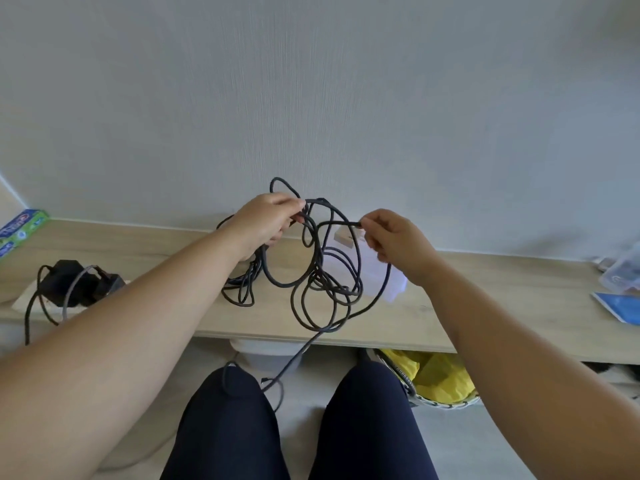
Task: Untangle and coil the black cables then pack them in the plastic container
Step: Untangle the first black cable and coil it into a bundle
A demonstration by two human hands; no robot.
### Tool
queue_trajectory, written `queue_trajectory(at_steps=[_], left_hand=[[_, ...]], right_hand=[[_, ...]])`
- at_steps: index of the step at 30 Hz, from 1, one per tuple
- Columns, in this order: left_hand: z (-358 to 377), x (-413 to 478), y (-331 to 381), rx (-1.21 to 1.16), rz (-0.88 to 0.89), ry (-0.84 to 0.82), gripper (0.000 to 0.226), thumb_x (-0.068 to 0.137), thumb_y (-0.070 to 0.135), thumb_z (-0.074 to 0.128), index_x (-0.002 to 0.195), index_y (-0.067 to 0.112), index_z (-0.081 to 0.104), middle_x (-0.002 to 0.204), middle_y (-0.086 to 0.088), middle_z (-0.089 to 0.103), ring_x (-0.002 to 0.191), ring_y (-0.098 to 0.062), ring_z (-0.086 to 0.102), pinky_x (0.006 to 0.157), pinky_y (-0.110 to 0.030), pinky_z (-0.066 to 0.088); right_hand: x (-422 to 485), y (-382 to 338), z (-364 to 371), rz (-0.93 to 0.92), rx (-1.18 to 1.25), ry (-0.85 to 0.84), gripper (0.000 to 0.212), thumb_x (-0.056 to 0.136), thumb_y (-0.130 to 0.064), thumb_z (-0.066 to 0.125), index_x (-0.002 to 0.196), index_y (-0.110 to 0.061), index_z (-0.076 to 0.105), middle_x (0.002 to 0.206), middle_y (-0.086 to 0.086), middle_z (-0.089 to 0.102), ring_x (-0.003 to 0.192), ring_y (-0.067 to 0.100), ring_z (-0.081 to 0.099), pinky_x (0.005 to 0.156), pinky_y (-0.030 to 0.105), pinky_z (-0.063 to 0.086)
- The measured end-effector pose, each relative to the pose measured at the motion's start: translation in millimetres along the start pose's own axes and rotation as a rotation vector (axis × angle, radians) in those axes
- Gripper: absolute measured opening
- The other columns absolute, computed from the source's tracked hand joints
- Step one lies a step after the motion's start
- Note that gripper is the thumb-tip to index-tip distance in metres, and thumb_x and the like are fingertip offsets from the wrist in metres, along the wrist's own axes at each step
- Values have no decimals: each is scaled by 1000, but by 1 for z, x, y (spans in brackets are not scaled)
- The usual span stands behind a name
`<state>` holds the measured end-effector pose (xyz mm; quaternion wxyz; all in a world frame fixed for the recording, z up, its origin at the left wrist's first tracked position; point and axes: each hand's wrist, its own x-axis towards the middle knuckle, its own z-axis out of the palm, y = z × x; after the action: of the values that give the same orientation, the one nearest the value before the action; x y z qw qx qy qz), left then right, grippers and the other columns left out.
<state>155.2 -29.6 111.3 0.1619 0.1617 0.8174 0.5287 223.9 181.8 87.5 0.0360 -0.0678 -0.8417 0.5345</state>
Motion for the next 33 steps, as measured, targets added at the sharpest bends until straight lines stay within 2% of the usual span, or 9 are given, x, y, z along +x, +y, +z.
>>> queue_trajectory(at_steps=[4,8,13,18,24,26,28,31,33], left_hand=[[-6,4,9,-54,79,156,28,96,26,51,69,19,58,44,13,32,42,-9,26,44,-23,21],[-21,8,26,169,181,255,28,93,26,55,67,19,61,53,5,38,49,-11,32,50,-26,25],[-34,14,48,522,259,153,22,93,30,55,81,16,65,65,3,52,62,-13,44,59,-27,31],[-29,13,66,627,309,102,22,96,35,49,85,24,65,64,8,50,60,-9,44,58,-26,31],[-10,0,75,251,186,-303,85,83,76,6,87,19,70,58,7,30,56,-11,29,63,-25,30],[-1,-2,73,159,219,-458,84,74,86,18,83,23,72,55,8,27,53,-9,25,55,-21,27],[6,-3,72,33,214,-478,67,82,74,37,83,17,72,53,7,26,49,-9,23,50,-20,23],[11,0,70,-76,130,-334,55,99,48,31,83,9,65,48,9,27,46,-8,23,46,-18,21],[10,1,64,-129,116,-286,55,101,45,28,78,9,62,48,7,26,46,-9,21,47,-21,19]], right_hand=[[0,-5,-10,-72,-176,-31,4,86,-25,68,86,-22,65,69,-7,61,60,1,51,59,11,40],[3,-19,-26,-137,-188,21,9,83,-20,71,79,-27,68,83,-7,68,72,-4,58,67,6,42],[10,-51,-48,-233,7,126,16,86,-16,67,77,-30,66,78,-17,65,70,-5,56,70,9,43],[11,-62,-49,-272,164,-47,21,89,-7,61,74,-22,63,63,-21,58,57,1,42,64,20,35],[17,-70,-45,-276,368,-35,15,76,-25,63,64,-30,70,61,-13,49,61,9,38,59,20,34],[20,-72,-41,-243,375,51,14,82,-26,66,69,-27,68,63,-9,46,61,9,38,59,21,34],[21,-71,-36,-209,229,150,9,90,-27,63,81,-26,66,73,-9,54,66,8,47,65,21,39],[12,-68,-26,-206,43,311,15,94,-33,54,99,-23,64,95,-9,64,86,5,57,74,14,42],[-1,-67,-22,-231,144,200,24,97,-34,47,102,-17,64,96,-5,66,90,6,61,80,16,46]])
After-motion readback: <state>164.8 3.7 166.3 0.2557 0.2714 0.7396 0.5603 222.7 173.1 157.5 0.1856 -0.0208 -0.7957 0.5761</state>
